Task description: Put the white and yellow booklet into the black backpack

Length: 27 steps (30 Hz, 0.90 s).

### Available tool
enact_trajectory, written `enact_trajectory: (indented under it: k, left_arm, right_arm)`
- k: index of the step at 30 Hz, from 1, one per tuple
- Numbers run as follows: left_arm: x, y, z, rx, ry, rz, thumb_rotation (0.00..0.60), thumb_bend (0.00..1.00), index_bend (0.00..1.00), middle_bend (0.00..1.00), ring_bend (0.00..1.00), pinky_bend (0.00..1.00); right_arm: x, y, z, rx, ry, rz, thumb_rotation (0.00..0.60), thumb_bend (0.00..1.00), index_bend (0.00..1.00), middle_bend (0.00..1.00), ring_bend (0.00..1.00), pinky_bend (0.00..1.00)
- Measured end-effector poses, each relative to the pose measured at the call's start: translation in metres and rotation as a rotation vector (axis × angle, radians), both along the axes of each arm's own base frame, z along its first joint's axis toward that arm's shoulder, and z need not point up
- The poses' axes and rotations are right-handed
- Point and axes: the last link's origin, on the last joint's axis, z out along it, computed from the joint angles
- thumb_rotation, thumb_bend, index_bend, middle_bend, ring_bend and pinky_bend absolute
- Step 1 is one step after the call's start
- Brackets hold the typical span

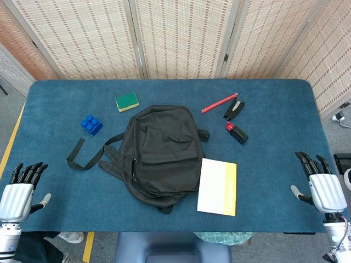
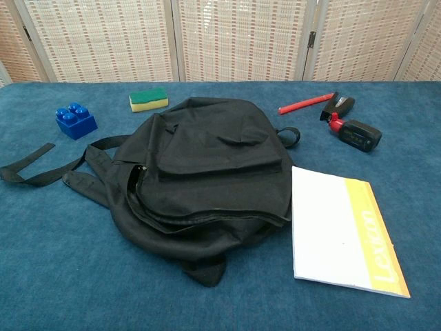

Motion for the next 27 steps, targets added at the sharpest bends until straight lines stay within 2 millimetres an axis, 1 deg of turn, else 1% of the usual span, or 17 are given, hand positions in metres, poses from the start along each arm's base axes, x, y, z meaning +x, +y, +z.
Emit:
enact_trajectory:
  k: [7, 13, 16, 21, 25, 27]
  left_arm:
    - [0.002, 0.000, -0.001, 0.015, -0.001, -0.007, 0.600, 0.32, 0.18, 0.15, 0.16, 0.05]
    - [0.003, 0.000, -0.002, 0.008, -0.003, -0.009, 0.600, 0.32, 0.18, 0.15, 0.16, 0.05]
    - [0.003, 0.000, -0.003, 0.002, -0.006, -0.009, 0.600, 0.32, 0.18, 0.14, 0.16, 0.05]
    - [0.004, 0.000, -0.004, -0.010, -0.012, -0.007, 0.600, 0.32, 0.17, 0.13, 0.15, 0.05]
    - [0.003, -0.001, -0.003, -0.015, -0.018, 0.003, 0.600, 0.32, 0.16, 0.13, 0.15, 0.05]
    - [0.002, -0.002, -0.002, -0.017, -0.020, 0.009, 0.600, 0.32, 0.16, 0.13, 0.15, 0.05]
  right_arm:
    - [0.002, 0.001, 0.004, -0.036, -0.022, 0.036, 0.600, 0.31, 0.09, 0.12, 0.22, 0.09]
    - [0.002, 0.002, -0.002, -0.012, -0.019, 0.071, 0.600, 0.31, 0.09, 0.12, 0.22, 0.09]
    - [0.004, 0.001, -0.009, 0.022, -0.002, 0.100, 0.600, 0.31, 0.09, 0.12, 0.22, 0.09]
    - [0.007, -0.004, -0.029, 0.107, 0.064, 0.163, 0.600, 0.31, 0.09, 0.12, 0.21, 0.09]
    - [0.010, -0.010, -0.046, 0.157, 0.097, 0.218, 0.600, 0.31, 0.09, 0.09, 0.17, 0.08]
    - [0.010, -0.013, -0.056, 0.189, 0.099, 0.234, 0.600, 0.31, 0.08, 0.06, 0.15, 0.06]
